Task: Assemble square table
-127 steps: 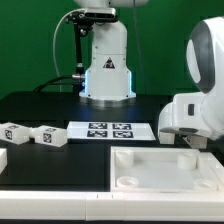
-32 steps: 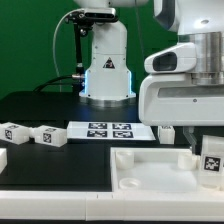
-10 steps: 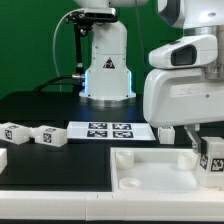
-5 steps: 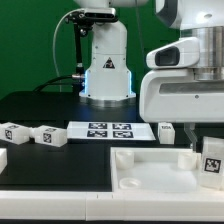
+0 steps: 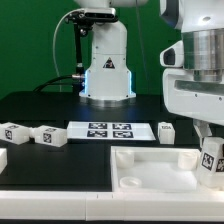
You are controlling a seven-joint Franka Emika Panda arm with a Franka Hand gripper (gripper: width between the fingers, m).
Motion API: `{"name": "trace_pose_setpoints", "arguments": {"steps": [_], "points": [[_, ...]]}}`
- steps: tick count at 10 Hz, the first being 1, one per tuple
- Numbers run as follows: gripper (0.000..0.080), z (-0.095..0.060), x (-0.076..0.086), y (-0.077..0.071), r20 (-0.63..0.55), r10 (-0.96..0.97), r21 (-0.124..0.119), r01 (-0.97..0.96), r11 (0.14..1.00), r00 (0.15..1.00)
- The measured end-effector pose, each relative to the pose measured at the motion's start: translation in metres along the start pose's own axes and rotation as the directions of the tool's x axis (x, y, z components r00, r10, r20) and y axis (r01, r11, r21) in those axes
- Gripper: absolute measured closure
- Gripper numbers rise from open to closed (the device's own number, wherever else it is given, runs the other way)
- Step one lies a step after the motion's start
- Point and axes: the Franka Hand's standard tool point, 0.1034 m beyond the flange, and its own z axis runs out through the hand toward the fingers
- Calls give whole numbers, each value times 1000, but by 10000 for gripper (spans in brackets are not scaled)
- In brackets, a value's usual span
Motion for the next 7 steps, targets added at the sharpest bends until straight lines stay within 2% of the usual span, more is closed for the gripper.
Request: {"name": "trace_pose_setpoints", "arguments": {"steps": [1, 2, 3, 4, 5, 7], "points": [[502, 0, 0, 0, 0, -39, 0, 39, 999, 999], [321, 0, 0, 0, -2, -59, 0, 59, 998, 998], [208, 0, 2, 0, -11, -197, 5, 197, 980, 980], [208, -1, 5, 0, -21, -405, -4, 405, 914, 914], [162, -1, 6, 0, -25, -546, -15, 546, 838, 837], [153, 0, 6, 1, -22, -597, -17, 597, 802, 802]]}}
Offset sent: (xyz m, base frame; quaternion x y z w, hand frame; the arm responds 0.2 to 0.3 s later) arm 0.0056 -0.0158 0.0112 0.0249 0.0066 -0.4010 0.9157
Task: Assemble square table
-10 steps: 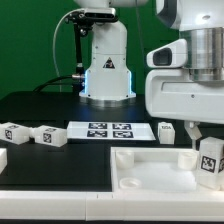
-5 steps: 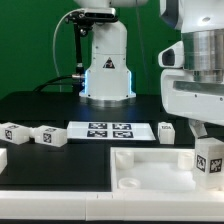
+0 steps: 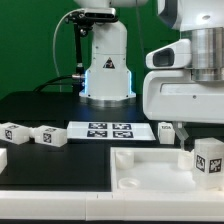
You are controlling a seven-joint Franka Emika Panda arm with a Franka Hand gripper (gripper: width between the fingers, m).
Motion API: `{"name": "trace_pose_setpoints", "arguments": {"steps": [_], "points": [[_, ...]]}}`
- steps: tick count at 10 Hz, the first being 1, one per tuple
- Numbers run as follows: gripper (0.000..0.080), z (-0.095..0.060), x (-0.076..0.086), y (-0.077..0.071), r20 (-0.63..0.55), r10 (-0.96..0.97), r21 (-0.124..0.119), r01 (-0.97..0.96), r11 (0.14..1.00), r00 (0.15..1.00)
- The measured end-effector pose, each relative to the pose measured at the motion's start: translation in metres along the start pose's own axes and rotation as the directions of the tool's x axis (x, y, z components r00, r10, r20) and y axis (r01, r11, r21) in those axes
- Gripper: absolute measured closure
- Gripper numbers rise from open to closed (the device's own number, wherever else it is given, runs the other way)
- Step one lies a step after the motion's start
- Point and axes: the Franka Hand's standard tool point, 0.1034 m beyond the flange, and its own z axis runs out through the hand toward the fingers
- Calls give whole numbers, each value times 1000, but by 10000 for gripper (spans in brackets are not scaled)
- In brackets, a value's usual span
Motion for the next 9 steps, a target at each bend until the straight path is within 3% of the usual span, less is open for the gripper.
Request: {"name": "trace_pose_setpoints", "arguments": {"steps": [2, 3, 5, 6, 7, 9], "points": [[151, 0, 1, 1, -3, -200, -9, 200, 980, 980], [151, -1, 3, 0, -18, -385, -23, 384, 923, 923], [151, 0, 2, -2, -24, -426, -24, 426, 904, 904], [267, 0, 2, -2, -25, -404, -24, 403, 915, 915], [267, 0, 2, -2, -25, -406, -24, 405, 914, 914], [504, 0, 3, -1, -27, -267, -20, 267, 964, 963]]}}
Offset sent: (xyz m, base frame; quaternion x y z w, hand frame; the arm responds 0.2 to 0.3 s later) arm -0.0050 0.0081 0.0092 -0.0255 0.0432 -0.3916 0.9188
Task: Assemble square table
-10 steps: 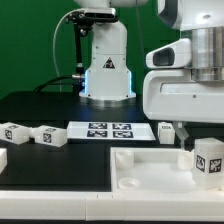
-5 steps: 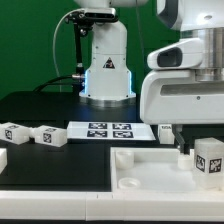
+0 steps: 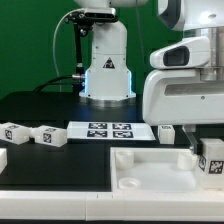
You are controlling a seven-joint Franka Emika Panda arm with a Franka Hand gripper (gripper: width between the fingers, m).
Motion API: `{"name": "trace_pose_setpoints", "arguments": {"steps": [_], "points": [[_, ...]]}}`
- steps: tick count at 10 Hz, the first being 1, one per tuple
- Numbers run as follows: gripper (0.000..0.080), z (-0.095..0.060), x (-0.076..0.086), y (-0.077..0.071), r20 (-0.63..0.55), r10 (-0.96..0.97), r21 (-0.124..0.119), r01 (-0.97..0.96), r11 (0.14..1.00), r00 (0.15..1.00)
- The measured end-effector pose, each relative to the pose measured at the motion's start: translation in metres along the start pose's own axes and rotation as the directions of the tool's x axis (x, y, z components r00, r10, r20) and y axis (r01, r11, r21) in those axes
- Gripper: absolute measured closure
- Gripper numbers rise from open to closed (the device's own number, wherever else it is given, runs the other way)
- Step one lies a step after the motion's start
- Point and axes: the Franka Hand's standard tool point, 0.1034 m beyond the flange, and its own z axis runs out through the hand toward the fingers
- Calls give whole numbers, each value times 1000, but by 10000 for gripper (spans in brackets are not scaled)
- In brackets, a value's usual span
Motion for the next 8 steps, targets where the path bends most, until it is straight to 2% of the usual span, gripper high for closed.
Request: {"name": "trace_pose_setpoints", "arguments": {"steps": [3, 4, 5, 6, 7, 8], "points": [[504, 1, 2, 3, -6, 249, -9, -249, 969, 969], [504, 1, -1, 3, 3, 414, -21, -414, 910, 910], [508, 2, -6, 2, 17, 558, -47, -556, 830, 830], [508, 2, -7, 0, 33, 712, -53, -711, 702, 701], [510, 2, -6, -3, 29, 845, -46, -844, 534, 533], [510, 2, -6, -1, 30, 882, -42, -881, 471, 470]]}}
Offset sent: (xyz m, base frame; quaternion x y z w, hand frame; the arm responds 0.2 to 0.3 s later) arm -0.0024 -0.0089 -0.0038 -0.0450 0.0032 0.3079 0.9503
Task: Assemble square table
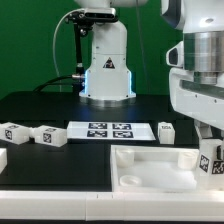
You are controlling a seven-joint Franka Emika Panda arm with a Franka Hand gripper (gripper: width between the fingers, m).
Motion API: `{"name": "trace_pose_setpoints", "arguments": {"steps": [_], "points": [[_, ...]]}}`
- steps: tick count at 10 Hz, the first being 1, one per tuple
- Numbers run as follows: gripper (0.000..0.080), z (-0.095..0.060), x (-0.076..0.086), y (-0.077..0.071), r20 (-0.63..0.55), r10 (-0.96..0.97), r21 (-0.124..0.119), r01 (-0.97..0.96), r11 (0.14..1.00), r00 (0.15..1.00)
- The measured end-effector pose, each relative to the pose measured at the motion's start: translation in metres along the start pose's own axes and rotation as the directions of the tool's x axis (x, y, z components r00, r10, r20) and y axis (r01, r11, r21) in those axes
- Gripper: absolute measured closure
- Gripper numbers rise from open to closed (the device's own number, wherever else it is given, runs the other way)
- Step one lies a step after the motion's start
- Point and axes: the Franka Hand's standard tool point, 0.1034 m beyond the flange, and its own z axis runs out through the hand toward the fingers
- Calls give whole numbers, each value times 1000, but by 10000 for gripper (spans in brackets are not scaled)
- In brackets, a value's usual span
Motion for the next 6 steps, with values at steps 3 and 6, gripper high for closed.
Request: {"name": "trace_pose_setpoints", "arguments": {"steps": [3, 6], "points": [[508, 0, 2, 1, -6, -92, -4, 92, 996, 996], [195, -1, 2, -1, -27, -602, -21, 601, 799, 798]]}}
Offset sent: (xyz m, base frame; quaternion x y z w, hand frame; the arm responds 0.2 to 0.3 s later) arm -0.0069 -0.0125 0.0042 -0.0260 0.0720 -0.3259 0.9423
